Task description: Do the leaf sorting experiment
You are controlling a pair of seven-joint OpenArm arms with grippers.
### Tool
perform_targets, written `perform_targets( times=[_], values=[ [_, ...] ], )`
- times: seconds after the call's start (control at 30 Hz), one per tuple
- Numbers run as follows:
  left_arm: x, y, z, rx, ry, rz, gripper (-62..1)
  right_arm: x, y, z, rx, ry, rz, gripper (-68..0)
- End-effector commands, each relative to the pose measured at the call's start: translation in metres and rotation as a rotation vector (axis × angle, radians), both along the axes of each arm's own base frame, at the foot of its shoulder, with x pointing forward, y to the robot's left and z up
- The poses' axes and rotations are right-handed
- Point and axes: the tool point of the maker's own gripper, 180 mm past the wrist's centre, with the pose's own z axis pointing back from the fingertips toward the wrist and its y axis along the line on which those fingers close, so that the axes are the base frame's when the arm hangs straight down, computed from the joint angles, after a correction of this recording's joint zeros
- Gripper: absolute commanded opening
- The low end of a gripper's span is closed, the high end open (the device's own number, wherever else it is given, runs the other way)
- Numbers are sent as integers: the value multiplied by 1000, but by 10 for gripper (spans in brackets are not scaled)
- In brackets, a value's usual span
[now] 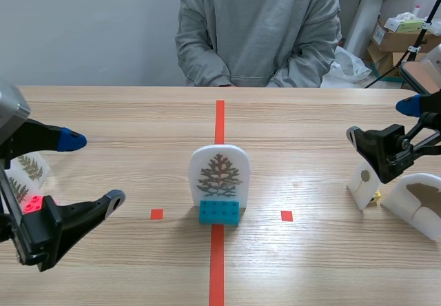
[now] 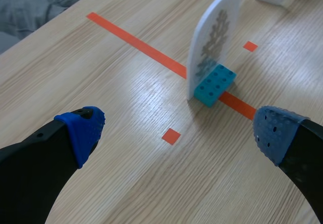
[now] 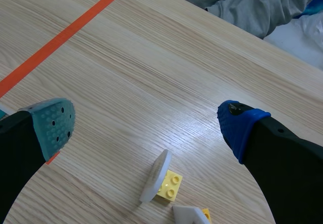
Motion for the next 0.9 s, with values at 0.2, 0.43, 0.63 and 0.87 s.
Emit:
perform_targets(
  times=[0.2, 0.43, 0.63, 0.87],
  values=[
    [12, -12, -17, -19, 32, -53, 14, 4, -3, 13, -1, -32, 7, -97],
    [21, -29, -37, -13, 76, -120, 14, 1, 3, 13, 2, -28, 38, -97],
    [29, -47, -46, -31, 90, -169, 14, 1, 3, 13, 1, -27, 38, -97],
    [43, -71, -59, -82, 123, -167, 14, 1, 3, 13, 1, -27, 38, -97]
  ],
)
